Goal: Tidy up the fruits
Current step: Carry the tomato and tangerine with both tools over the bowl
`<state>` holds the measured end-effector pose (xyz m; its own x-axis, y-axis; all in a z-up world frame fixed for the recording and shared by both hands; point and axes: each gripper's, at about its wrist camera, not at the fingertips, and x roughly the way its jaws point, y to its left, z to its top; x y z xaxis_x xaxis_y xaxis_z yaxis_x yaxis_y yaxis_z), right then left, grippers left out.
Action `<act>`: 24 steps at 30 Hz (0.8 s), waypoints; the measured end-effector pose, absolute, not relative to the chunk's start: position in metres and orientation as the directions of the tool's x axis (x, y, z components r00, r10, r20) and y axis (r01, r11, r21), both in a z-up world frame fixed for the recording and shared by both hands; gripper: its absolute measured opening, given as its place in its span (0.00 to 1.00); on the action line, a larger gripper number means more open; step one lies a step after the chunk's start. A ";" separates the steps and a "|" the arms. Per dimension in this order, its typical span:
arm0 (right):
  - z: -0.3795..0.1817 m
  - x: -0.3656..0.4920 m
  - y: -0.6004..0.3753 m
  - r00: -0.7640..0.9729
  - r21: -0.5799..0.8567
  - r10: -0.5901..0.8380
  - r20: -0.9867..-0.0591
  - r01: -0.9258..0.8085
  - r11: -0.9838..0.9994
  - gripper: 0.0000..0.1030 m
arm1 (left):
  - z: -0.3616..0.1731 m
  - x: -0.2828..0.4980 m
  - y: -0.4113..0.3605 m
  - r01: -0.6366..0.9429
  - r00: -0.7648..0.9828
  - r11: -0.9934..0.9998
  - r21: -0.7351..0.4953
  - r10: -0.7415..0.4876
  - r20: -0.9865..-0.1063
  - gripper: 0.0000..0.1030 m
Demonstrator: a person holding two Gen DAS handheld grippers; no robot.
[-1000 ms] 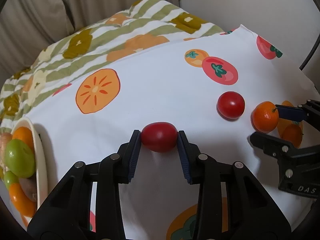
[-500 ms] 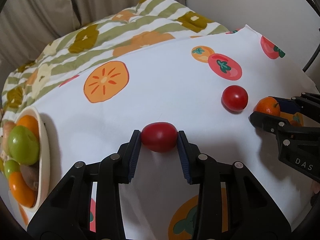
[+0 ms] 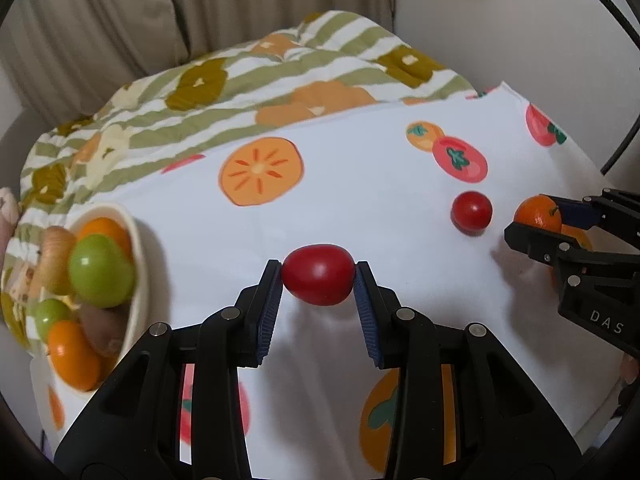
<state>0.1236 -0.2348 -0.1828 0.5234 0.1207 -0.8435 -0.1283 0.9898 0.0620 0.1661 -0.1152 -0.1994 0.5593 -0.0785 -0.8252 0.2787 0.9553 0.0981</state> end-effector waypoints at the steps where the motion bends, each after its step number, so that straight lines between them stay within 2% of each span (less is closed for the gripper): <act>1: -0.178 0.123 -0.232 0.525 0.068 0.131 -0.841 -0.137 0.988 0.36 | -0.195 0.165 -0.112 0.272 0.567 0.957 0.098 -0.077 -0.820 0.40; 13: -0.121 0.125 -0.173 0.553 0.124 0.249 -0.795 -0.254 0.959 0.36 | -0.133 0.144 -0.041 0.171 0.650 0.981 0.096 -0.039 -0.759 0.40; 24: -0.102 0.139 -0.083 0.541 0.169 0.344 -0.768 -0.346 0.923 0.36 | -0.121 0.145 0.049 0.098 0.654 0.990 0.104 0.015 -0.757 0.40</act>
